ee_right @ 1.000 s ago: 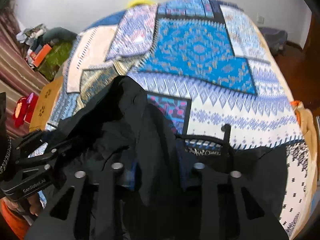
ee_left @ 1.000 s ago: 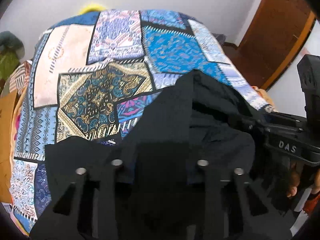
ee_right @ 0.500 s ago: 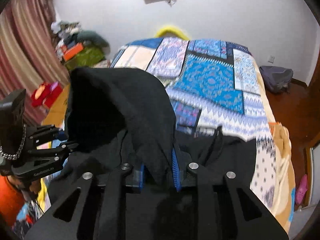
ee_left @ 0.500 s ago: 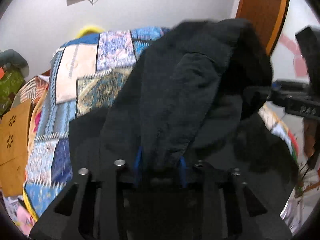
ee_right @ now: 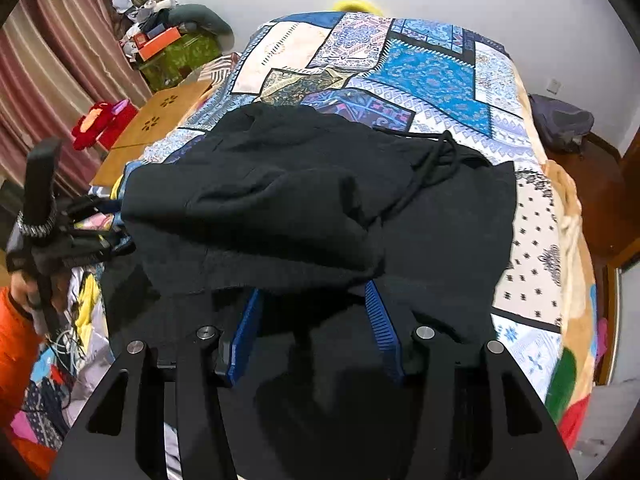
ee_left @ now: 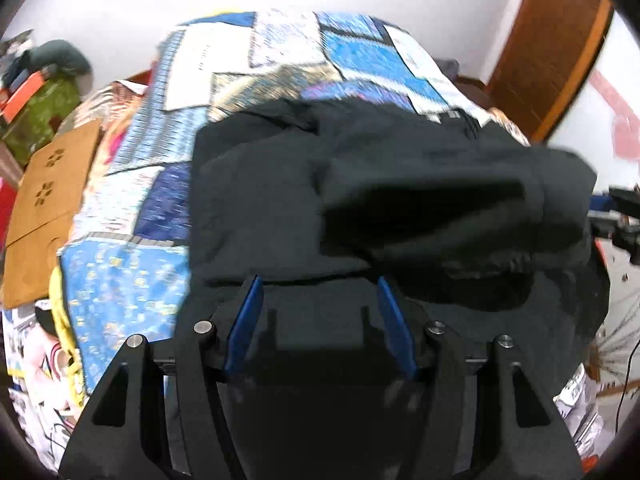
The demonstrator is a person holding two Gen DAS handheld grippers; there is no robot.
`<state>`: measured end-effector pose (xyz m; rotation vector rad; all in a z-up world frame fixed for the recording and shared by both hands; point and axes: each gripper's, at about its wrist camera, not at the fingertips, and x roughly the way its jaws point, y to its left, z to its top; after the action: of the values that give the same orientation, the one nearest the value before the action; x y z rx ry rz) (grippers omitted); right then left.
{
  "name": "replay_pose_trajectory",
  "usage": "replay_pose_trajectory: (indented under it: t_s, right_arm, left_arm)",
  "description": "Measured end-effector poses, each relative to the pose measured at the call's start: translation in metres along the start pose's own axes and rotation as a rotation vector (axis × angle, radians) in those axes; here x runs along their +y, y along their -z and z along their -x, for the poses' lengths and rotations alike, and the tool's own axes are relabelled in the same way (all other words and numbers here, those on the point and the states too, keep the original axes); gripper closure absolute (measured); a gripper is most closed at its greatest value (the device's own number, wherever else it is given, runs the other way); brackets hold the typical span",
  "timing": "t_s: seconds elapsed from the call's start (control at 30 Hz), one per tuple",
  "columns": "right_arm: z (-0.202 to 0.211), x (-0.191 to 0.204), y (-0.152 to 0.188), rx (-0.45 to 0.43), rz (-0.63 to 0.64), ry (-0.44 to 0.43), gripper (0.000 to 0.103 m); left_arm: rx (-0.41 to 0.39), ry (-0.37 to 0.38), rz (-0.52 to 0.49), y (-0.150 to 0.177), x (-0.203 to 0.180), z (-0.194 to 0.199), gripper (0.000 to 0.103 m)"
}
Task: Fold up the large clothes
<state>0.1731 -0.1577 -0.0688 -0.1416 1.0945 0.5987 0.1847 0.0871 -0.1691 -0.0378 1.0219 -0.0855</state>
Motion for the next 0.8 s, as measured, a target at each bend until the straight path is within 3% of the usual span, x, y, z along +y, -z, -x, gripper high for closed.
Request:
replay_pose_trajectory:
  t_s: [0.1, 0.2, 0.27, 0.37, 0.4, 0.47, 0.53, 0.67, 0.73, 0.8]
  right_arm:
    - [0.008, 0.001, -0.006, 0.006, 0.024, 0.027, 0.054]
    - [0.030, 0.003, -0.016, -0.065, 0.012, 0.014, 0.054]
    - [0.046, 0.004, -0.025, -0.136, -0.001, -0.005, 0.054]
    - [0.058, 0.007, -0.039, -0.203, -0.018, -0.011, 0.045]
    - [0.057, 0.009, -0.043, -0.216, -0.021, -0.002, 0.039]
    - [0.047, 0.013, -0.048, -0.226, -0.034, 0.003, 0.036]
    - [0.029, 0.012, -0.047, -0.192, -0.053, -0.003, 0.036]
    - [-0.016, 0.012, -0.029, -0.084, -0.059, 0.028, 0.036]
    - [-0.039, 0.010, -0.014, -0.021, -0.068, 0.024, 0.036]
    - [-0.059, 0.005, 0.002, 0.044, -0.094, 0.001, 0.034]
  left_arm:
    - [-0.048, -0.043, 0.014, -0.009, 0.006, 0.018, 0.045]
    - [-0.114, -0.058, 0.005, -0.025, 0.005, 0.036, 0.044]
    - [-0.154, -0.046, 0.003, -0.036, 0.002, 0.043, 0.035]
    - [-0.193, -0.014, 0.017, -0.045, -0.006, 0.045, 0.031]
    - [-0.185, 0.000, 0.017, -0.046, -0.010, 0.040, 0.031]
    - [-0.161, 0.017, 0.012, -0.046, -0.017, 0.028, 0.031]
    - [-0.127, -0.002, -0.011, -0.037, -0.025, 0.008, 0.031]
    - [-0.045, -0.110, -0.085, -0.009, -0.040, -0.034, 0.031]
    - [0.003, -0.113, -0.090, 0.010, -0.040, -0.053, 0.030]
    - [-0.013, -0.087, -0.036, 0.022, -0.033, -0.058, 0.028]
